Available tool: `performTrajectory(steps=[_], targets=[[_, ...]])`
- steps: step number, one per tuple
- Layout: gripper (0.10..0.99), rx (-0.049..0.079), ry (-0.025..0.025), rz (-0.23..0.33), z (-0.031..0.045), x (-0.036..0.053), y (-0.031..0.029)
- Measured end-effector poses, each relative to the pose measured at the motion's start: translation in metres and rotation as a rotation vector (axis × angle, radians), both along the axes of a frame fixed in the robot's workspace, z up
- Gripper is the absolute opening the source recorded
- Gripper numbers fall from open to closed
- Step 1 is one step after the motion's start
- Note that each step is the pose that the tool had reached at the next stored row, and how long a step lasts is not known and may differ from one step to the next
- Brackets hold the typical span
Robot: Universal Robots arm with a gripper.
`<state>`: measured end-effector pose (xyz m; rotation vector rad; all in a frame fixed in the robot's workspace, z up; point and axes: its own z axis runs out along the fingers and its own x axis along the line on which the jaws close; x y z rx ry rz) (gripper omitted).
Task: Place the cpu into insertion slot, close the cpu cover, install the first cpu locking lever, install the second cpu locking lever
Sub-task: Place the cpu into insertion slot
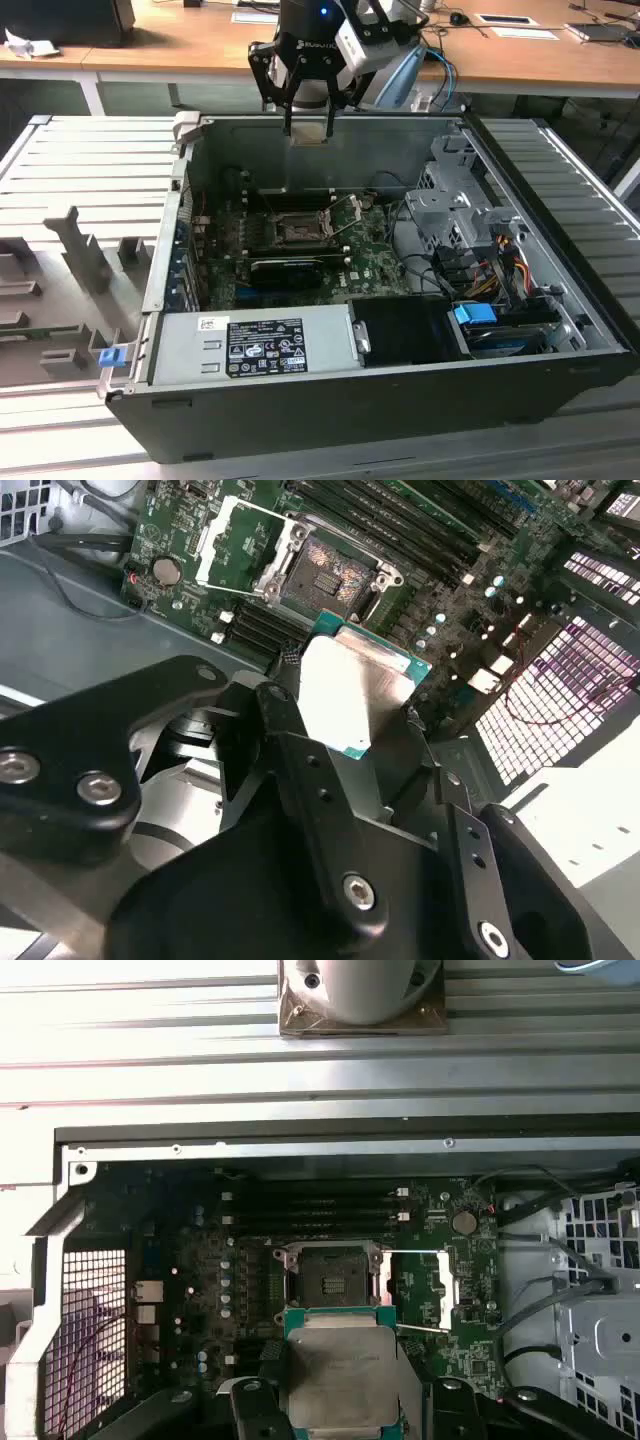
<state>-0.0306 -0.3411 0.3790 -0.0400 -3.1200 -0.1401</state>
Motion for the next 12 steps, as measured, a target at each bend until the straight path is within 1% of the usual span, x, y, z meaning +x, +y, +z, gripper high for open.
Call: performTrajectory(steps=[3,6,8,12], targets=[[0.529,0.0,0.0,-0.009,0.0,0.0,0.0],[0.529,0.0,0.0,-0.036,-0.0001,0.0,0.0],[0.529,0.0,0.0,-0.066,-0.0002,0.0,0.0],[0.529,0.0,0.0,-0.074,-0.0005,-0.0002,0.0]])
